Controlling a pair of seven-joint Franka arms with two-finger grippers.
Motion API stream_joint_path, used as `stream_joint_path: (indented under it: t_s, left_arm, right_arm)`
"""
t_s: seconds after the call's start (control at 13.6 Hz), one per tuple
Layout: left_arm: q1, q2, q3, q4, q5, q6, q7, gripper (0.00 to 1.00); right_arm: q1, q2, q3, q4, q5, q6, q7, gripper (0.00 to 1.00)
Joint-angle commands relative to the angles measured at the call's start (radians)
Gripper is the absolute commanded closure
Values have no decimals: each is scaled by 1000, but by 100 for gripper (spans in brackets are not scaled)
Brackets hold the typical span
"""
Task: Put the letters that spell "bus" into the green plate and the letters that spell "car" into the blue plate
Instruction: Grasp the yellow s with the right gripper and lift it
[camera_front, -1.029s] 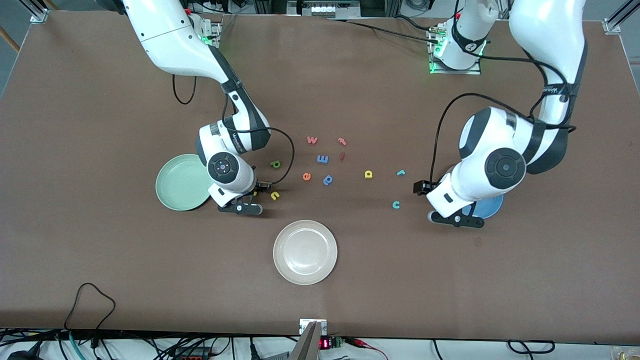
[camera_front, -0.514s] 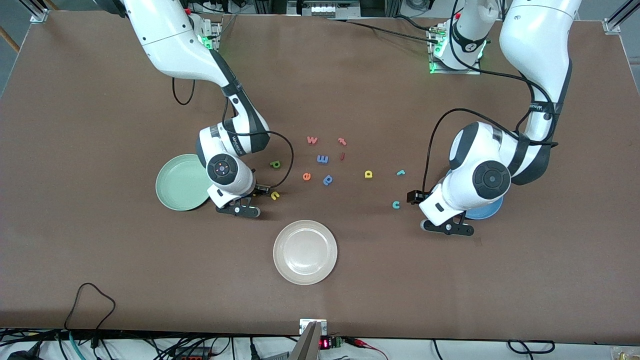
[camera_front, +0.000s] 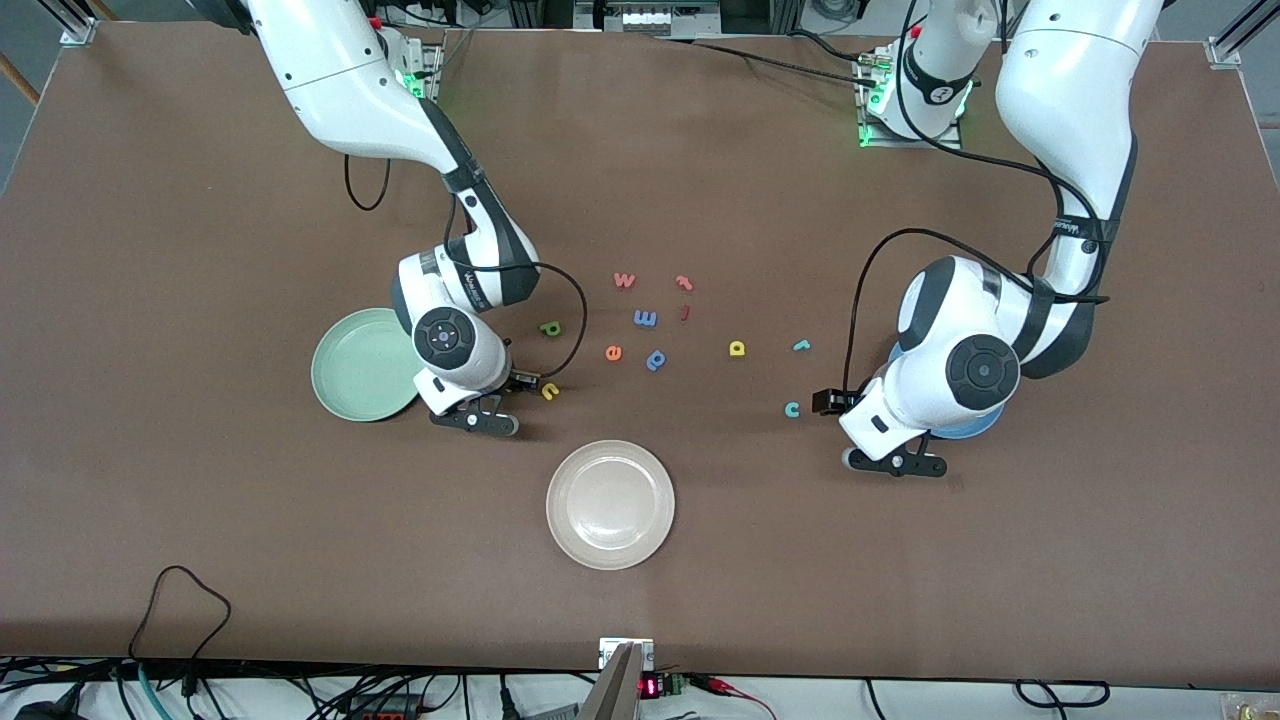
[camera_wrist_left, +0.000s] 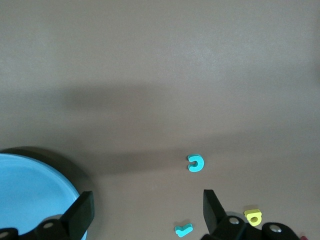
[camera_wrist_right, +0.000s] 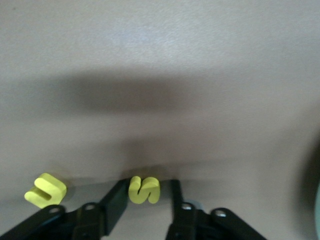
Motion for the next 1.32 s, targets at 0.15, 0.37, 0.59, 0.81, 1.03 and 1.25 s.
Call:
stream_joint_path:
  t_s: [0.15,0.37,0.59,0.81,1.03,1.25]
  left_arm:
    - [0,20,1,32,-10,-4,0,2]
    - [-6,17,1,32,-5,-4,-1,2]
    - [0,15,1,32,-7,-4,2,1]
    - [0,15,1,32,-7,-4,2,1]
    - [1,14,1,32,-7,-4,8,1]
    - [0,14,1,32,-4,-6,11,1]
  right_arm:
    - [4,32,9,17,10,29,1,95]
    - [5,25,9,14,8,22,-2,97]
    - [-21,-101,-14,-9,0,-134,-49,97]
    - [-24,-199,-109,-67,-1,-230,-164,97]
    - [-25,-254,-156,-115,-3,-235,-218,97]
    - [-25,-278,-200,-133,-3,-250,-288,97]
